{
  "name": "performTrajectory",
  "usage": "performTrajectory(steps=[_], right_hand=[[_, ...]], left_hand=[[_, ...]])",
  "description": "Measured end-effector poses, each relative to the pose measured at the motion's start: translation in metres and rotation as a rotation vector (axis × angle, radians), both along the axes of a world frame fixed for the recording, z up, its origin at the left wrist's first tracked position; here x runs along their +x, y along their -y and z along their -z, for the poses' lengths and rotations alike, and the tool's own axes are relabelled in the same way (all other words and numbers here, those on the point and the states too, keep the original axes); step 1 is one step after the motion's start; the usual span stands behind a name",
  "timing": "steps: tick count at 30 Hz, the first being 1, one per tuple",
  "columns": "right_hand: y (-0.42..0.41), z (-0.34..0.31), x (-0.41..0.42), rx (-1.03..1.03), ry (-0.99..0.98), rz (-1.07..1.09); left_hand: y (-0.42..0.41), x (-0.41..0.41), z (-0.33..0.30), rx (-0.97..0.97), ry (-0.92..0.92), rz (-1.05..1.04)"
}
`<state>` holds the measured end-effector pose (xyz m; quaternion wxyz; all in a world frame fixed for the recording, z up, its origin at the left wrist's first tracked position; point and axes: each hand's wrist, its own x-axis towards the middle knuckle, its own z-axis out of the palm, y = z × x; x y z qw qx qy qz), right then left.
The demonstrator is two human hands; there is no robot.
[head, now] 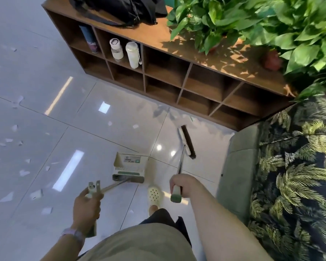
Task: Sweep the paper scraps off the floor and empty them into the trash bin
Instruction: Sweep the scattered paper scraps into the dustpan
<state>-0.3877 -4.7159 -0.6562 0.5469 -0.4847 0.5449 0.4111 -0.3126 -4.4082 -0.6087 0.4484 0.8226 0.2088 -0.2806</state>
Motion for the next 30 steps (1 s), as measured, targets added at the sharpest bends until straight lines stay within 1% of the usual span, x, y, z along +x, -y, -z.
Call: performTrajectory(steps=[3, 7, 9, 12, 15, 17, 20, 25, 28, 30], right_hand=[[-0.021, -0.001, 0.037, 0.103, -0.037, -0.205], [-0.038, -0.012, 0.101, 0.205, -0.003, -0.309], [-0.04, -0.019, 0.135, 0.273, 0.002, -0.289], [-0.03, -0.029, 0.178, 0.39, 0.019, -0.113], [-0.019, -0.048, 0.192, 0.428, 0.041, -0.045], [-0.016, -0.056, 0.189, 0.394, 0.054, -0.055], [-0.013, -0.062, 0.184, 0.28, 0.088, -0.061], [0.007, -0.061, 0.17, 0.053, 0.095, 0.114], [0.022, -0.049, 0.172, -0.097, 0.08, 0.154], [0.03, -0.038, 0.184, -0.193, 0.068, 0.145]], left_hand=[[0.005, 0.003, 0.007, 0.036, -0.017, -0.067], [0.006, 0.008, 0.012, 0.08, -0.022, -0.129], [0.002, 0.009, 0.013, 0.092, -0.002, -0.169], [-0.005, 0.012, 0.013, 0.089, 0.041, -0.221], [-0.011, 0.014, 0.015, 0.078, 0.024, -0.318], [-0.012, 0.02, 0.016, 0.067, 0.032, -0.337], [-0.012, 0.035, 0.017, 0.046, 0.048, -0.337], [-0.02, 0.071, 0.021, 0.024, 0.043, -0.306], [-0.032, 0.094, 0.026, 0.005, 0.022, -0.273], [-0.044, 0.105, 0.029, -0.003, 0.006, -0.245]])
